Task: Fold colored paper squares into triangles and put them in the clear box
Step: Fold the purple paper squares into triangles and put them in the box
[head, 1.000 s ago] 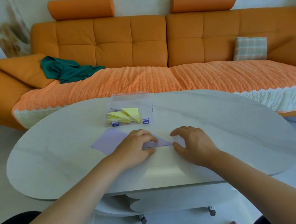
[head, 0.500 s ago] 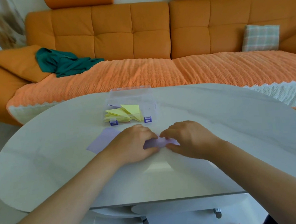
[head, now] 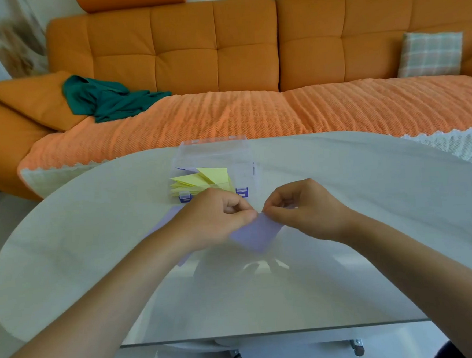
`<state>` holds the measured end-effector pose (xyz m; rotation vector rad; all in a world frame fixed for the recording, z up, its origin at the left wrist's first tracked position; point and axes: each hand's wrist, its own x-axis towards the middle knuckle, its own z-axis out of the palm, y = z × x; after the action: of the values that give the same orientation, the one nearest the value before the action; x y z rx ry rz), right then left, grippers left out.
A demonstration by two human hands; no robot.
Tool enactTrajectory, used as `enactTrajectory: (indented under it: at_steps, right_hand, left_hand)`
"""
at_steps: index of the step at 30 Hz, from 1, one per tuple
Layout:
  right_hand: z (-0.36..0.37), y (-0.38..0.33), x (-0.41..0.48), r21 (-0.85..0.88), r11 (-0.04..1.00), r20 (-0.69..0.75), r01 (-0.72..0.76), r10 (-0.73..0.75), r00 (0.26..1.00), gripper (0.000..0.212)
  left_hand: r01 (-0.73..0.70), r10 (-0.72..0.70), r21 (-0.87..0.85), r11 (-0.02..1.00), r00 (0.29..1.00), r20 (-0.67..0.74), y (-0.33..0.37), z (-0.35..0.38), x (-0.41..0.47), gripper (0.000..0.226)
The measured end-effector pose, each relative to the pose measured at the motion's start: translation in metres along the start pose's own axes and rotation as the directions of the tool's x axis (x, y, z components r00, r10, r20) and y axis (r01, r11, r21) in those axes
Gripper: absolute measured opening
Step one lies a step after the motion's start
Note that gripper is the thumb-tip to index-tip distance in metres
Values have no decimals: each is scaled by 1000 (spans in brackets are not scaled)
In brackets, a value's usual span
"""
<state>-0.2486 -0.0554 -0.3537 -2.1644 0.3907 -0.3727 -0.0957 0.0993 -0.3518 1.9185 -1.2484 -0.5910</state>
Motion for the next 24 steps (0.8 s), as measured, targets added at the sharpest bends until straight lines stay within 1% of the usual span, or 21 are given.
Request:
enactTrajectory:
  at_steps: [2,4,8,11,14,17,21,23,24]
  right_hand:
    - [0,-1,-1,43,999,10,-30,30,999,18]
    - [2,-2,-1,46,998,-4,-40,40,999,17]
    - [8,-2,1,7,1000,-32,-28,28,999,17]
    - [7,0,3,-20,999,-30,-44,43,999,15]
    - [0,3,6,-18,998,-34,-62,61,998,15]
    - [-10,9,9,-31,997,-87,-76,73,994,15]
    - [-21,20,12,-78,986,-162,-145,131,978,13]
    - [-21,22,12,-45,989,-191,-139,128,973,13]
    - [-19,21,12,-12,994,-193,-113,108,975,12]
  left_hand:
    - [1,-1,-16,1000,1000,-9,5,0,-1,14]
    - [10,-10,2,1000,1000,-18,9,2,-1,16]
    - [28,-23,75,997,997,-70,15,9,-1,15]
    - [22,-15,88,996,997,-71,18,11,-1,13]
    - [25,-13,141,990,996,-85,21,3,0,18]
    - [47,-25,193,980,993,-116,18,-14,2,16]
    - [66,-29,213,975,985,-170,9,-34,3,14]
    - [51,-22,189,981,988,-153,7,-34,2,14]
    - [43,-17,180,983,990,-142,7,-31,2,14]
